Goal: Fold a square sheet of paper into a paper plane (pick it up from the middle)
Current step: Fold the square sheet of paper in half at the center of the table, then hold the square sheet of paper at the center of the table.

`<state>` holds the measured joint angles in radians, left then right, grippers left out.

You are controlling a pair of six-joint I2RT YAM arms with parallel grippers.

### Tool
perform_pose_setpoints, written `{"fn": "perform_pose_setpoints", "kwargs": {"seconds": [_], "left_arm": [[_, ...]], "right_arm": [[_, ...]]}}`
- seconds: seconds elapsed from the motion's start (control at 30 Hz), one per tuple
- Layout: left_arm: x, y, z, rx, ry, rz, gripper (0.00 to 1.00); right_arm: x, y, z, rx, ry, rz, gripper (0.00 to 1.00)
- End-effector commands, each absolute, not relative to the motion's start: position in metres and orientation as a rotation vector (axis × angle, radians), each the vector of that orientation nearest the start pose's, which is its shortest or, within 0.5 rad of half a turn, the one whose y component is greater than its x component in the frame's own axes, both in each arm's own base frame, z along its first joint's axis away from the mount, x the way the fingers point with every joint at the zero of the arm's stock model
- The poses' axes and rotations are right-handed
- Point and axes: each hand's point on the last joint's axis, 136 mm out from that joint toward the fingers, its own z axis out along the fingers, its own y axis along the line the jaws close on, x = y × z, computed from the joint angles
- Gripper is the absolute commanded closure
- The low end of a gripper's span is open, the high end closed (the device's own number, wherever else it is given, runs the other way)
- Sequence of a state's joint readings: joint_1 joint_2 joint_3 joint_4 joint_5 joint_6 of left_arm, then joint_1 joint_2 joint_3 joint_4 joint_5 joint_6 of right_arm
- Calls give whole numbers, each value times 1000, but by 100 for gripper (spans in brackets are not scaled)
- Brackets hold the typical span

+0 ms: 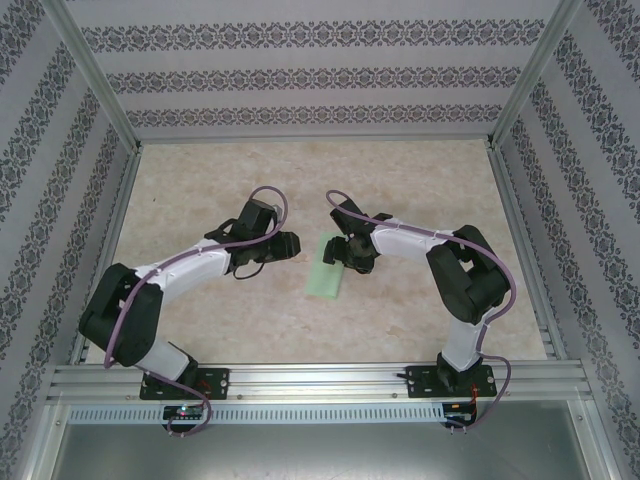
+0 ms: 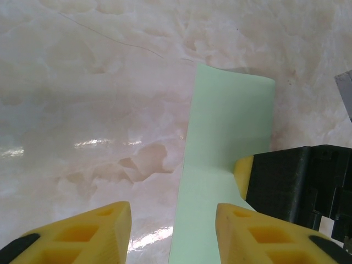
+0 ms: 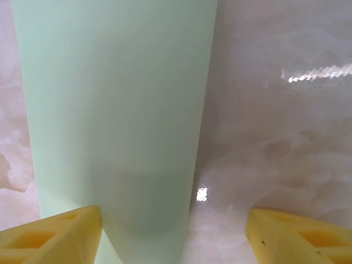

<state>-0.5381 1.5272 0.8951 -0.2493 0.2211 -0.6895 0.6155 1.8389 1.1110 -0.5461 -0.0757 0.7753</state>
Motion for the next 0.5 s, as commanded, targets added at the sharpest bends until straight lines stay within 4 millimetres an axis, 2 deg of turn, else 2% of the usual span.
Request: {"fn": "perform_pose_setpoints", "kwargs": {"seconds": [0.0,0.07,0.2,0.37,0.47], "left_arm": [[322,-249,100,-69,2598,-824,59],[323,-253,99,-65,2604,-837,61],[324,-266,96,-37,2619,-877,73],[325,-284,81,-21,2683,-912,100],[325,-293,70,-38,2726,-917,100]], "right_arm": [[292,218,-23,224,3006,229,27],[292,218,-24,226,3008,223,27],[292,217,-23,234,3006,223,27],[292,217,-25,235,3007,223,27],[292,218,-25,237,3008,224,27]]}}
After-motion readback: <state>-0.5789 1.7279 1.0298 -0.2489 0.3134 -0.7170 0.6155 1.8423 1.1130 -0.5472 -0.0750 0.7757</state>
